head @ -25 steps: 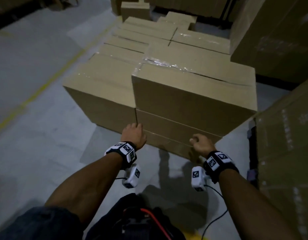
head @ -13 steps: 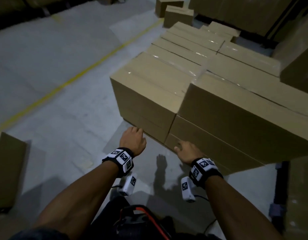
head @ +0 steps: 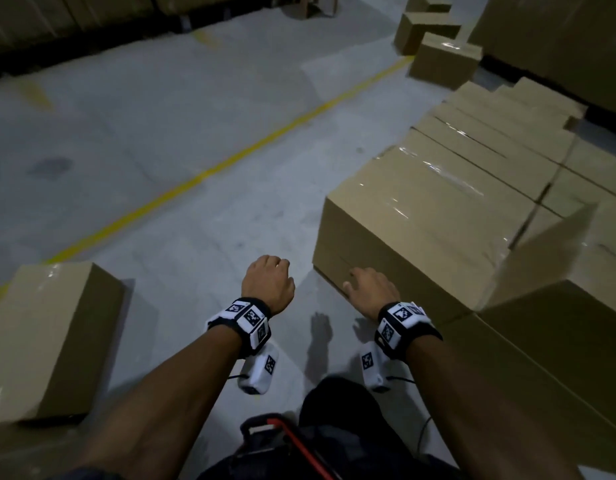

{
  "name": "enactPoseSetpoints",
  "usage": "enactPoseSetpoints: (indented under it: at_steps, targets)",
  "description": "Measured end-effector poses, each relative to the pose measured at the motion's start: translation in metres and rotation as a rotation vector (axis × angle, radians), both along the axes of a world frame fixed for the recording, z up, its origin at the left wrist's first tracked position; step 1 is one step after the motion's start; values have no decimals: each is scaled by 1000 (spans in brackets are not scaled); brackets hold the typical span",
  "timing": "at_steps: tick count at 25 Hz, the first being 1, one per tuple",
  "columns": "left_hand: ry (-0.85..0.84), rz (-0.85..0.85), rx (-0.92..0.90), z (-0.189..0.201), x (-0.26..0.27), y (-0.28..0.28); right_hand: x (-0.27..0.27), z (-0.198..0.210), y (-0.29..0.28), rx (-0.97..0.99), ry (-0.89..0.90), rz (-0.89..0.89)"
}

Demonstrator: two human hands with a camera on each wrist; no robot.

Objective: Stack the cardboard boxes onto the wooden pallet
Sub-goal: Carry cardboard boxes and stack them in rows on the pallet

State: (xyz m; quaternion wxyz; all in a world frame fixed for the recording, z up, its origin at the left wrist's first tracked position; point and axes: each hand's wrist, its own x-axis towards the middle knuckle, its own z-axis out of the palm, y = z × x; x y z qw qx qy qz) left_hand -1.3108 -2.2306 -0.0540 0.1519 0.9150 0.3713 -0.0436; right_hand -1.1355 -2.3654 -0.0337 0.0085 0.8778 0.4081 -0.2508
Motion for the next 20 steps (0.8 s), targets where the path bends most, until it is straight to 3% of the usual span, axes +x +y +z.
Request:
enactPoseSetpoints:
  at_steps: [9, 16, 20]
  targets:
    - [44, 167, 7, -19, 18, 226, 43, -38, 257, 49, 76, 168]
    - [29, 272, 30, 13, 56, 410, 97, -3, 466, 56, 61, 275]
    - [43, 283, 33, 8, 77, 506, 120, 2, 565, 73, 49, 294]
